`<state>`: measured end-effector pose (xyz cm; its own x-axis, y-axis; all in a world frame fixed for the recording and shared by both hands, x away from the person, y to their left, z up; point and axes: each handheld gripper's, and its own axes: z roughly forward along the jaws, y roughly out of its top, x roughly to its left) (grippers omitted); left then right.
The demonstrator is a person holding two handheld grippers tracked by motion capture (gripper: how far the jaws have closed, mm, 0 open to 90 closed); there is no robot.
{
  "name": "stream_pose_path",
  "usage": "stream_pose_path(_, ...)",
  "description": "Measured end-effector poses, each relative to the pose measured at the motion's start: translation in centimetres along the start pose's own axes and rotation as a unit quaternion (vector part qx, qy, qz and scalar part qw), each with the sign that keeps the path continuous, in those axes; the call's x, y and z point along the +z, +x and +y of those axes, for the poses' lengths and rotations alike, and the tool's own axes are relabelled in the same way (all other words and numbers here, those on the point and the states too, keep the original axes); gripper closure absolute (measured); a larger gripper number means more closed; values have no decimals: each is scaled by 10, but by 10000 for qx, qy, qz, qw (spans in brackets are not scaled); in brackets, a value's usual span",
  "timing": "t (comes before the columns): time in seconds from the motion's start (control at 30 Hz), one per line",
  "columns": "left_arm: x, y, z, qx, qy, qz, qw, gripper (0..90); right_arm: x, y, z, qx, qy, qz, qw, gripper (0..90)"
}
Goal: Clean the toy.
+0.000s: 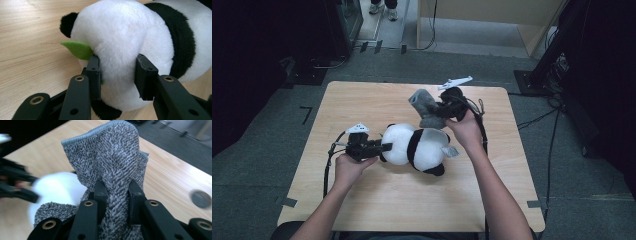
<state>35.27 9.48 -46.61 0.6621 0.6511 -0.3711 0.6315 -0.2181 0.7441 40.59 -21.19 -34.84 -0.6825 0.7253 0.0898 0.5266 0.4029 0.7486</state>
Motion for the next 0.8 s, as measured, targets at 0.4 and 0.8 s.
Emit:
stream_pose_path(0.4,0,-2,-1,54,-74,79,9999,614,64,73,9,-397,476,764,9951,748)
stream_pose_path(0.8,1,0,0,18,28,126,9999,621,71,68,-15,-458,713,483,9952,750)
